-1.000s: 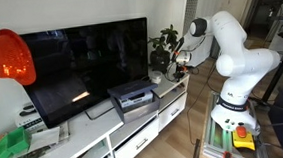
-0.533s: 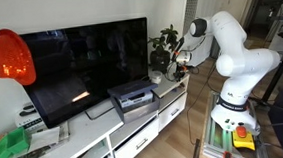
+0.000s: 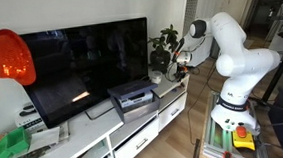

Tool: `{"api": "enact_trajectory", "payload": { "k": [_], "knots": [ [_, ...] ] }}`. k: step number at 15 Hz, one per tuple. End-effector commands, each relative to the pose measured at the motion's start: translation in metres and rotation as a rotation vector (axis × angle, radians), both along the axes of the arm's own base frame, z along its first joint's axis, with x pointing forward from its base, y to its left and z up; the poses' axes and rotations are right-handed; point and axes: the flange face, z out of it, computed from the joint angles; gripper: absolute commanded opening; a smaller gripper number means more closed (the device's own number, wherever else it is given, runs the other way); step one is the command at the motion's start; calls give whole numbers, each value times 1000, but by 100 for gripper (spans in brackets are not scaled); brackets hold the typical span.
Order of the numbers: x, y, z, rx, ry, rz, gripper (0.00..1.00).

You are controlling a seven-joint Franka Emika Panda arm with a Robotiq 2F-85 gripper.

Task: Take the lid off of the cup then take the glasses and place the lid back on the cup

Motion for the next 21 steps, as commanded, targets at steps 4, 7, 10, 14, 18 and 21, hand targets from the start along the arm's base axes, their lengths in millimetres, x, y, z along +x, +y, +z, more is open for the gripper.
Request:
{"api": "enact_trajectory", "payload": {
  "k": [4, 7, 10, 14, 18, 21],
  "knots": [
    [17, 7, 20, -4, -5, 20, 2],
    [32, 21, 55, -8, -15, 84, 2],
    [39, 35, 101, -18, 11, 150, 2],
    [36, 51, 167, -40, 63, 228, 2],
    [37, 65, 217, -52, 59, 291, 2],
    [55, 80, 226, -38, 13, 331, 2]
  ]
}}
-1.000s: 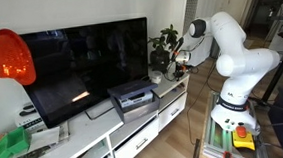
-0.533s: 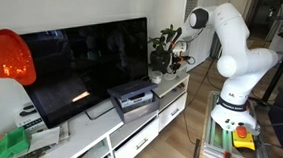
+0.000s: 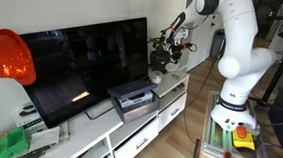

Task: Take the lid off of the cup then take the glasses and place the lid back on the cup

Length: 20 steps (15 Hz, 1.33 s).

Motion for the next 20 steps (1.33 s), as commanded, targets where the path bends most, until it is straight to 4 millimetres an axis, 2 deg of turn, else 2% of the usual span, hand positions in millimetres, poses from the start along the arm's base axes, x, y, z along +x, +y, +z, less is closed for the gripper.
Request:
{"api": "enact_trajectory", "payload": {
  "k": [1, 5, 8, 14, 20],
  "knots": [
    [13, 24, 6, 27, -29, 53, 1],
    [42, 39, -15, 79, -91, 57, 1],
    [55, 44, -32, 96, -139, 52, 1],
    [67, 38, -62, 167, -204, 8, 1],
    [75, 29, -68, 204, -251, -32, 1]
  ]
}}
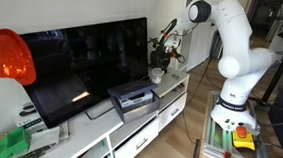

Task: Take the lid off of the cup then take the glasses and place the lid back on the cup

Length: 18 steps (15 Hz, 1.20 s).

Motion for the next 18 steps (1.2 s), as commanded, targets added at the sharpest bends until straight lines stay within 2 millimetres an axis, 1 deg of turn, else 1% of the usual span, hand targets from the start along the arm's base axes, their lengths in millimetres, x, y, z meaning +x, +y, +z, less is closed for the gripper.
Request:
{"api": "enact_trajectory", "payload": {
  "k": [1, 4, 7, 13, 18],
  "knots": [
    [8, -6, -4, 47, -34, -7, 1],
    [10, -3, -10, 70, -29, 1, 1],
    [11, -4, -11, 86, -18, 6, 2],
    [10, -8, -11, 79, -8, 6, 2],
    [9, -8, -13, 84, 6, 15, 2]
  ]
}}
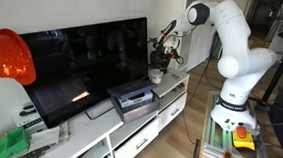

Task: Take the lid off of the cup then take the glasses and place the lid back on the cup

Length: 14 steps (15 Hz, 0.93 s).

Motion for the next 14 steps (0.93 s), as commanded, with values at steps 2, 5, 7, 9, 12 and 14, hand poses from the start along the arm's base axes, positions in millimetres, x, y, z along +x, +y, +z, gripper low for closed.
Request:
{"api": "enact_trajectory", "payload": {
  "k": [2, 5, 7, 9, 12, 14],
  "knots": [
    [0, -4, -2, 28, 9, 15, 2],
    [0, -5, -4, 26, 11, 15, 2],
    [0, -6, -4, 21, 11, 13, 2],
    [0, -8, -3, 19, 7, 9, 2],
    [1, -9, -3, 20, 4, 8, 2],
    [2, -7, -4, 22, 6, 11, 2]
  ]
}}
